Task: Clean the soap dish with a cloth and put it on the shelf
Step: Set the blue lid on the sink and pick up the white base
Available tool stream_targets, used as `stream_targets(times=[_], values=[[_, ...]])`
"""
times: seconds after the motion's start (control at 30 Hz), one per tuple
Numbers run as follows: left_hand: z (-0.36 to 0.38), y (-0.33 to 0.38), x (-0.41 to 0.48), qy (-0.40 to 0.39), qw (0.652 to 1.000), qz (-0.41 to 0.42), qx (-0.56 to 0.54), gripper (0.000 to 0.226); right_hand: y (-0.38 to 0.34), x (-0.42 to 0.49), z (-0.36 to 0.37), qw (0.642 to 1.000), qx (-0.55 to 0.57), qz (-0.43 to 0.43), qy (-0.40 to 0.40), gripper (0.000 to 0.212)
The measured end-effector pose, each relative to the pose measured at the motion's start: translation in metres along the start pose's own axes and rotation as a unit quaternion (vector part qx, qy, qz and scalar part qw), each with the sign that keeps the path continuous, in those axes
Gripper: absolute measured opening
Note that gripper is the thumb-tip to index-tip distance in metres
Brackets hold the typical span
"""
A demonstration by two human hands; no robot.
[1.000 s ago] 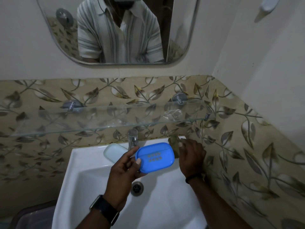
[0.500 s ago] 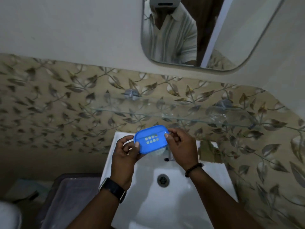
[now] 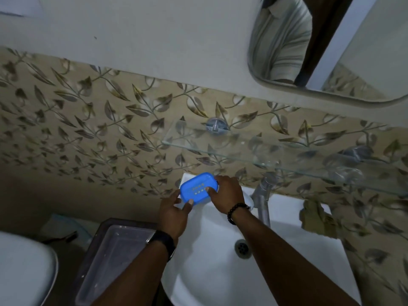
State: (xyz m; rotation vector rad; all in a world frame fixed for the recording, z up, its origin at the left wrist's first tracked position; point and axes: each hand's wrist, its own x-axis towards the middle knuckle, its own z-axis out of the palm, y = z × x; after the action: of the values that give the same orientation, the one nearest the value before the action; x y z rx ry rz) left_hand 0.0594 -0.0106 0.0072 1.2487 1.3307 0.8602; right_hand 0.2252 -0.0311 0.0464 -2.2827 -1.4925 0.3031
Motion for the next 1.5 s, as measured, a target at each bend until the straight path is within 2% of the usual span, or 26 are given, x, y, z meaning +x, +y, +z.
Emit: stream_targets(times=[0.13,0.23,0.37,0.47,0.6,0.7,0.8,0.87,0.93,1.03,1.23,1.37,1.5], values=[[0.013,-0.004,0.017,-0.038,0.999,0.019,0.034,0.020,0.007,0.018,0.013,0.996,-0.090,-0.007,-0.005,0.045],[0.019,-0.008,0.028,-0.039,0.996,0.023,0.082,0.026,0.011,0.026,0.022,0.987,-0.156,-0.016,-0.034,0.049],[0.024,-0.008,0.033,-0.036,0.987,0.052,0.149,0.042,0.016,0.028,0.031,0.985,-0.170,-0.021,-0.035,0.052],[0.026,-0.010,0.030,-0.033,0.984,0.054,0.165,0.049,0.019,0.024,0.029,0.987,-0.157,-0.022,-0.002,0.054],[0.028,-0.017,0.013,0.012,0.973,0.088,0.215,0.069,0.029,-0.004,0.022,0.986,-0.146,-0.042,0.067,0.045],[0.036,-0.021,-0.001,0.031,0.949,0.180,0.255,0.054,0.044,-0.034,0.026,0.979,-0.171,-0.056,0.101,0.040],[0.056,-0.016,-0.017,-0.013,0.948,0.215,0.234,0.028,0.056,-0.052,0.027,0.974,-0.205,-0.042,0.081,0.036],[0.070,-0.015,-0.022,-0.065,0.956,0.174,0.225,0.025,0.060,-0.056,0.027,0.970,-0.225,-0.040,0.076,0.027],[0.083,-0.015,-0.020,-0.115,0.963,0.097,0.222,0.031,0.059,-0.056,0.025,0.966,-0.243,-0.048,0.079,0.017],[0.094,-0.013,-0.017,-0.159,0.977,-0.012,0.138,0.029,0.053,-0.052,0.020,0.965,-0.248,-0.048,0.073,0.015],[0.102,-0.011,-0.015,-0.142,0.985,-0.095,0.002,0.028,0.049,-0.056,0.015,0.969,-0.238,-0.043,0.058,0.018],[0.092,-0.009,-0.014,-0.117,0.977,-0.134,-0.118,0.028,0.046,-0.072,0.009,0.968,-0.213,-0.079,0.108,0.016],[0.071,-0.006,-0.019,-0.110,0.962,-0.142,-0.205,0.023,0.036,-0.093,-0.004,0.963,-0.204,-0.116,0.134,0.033]])
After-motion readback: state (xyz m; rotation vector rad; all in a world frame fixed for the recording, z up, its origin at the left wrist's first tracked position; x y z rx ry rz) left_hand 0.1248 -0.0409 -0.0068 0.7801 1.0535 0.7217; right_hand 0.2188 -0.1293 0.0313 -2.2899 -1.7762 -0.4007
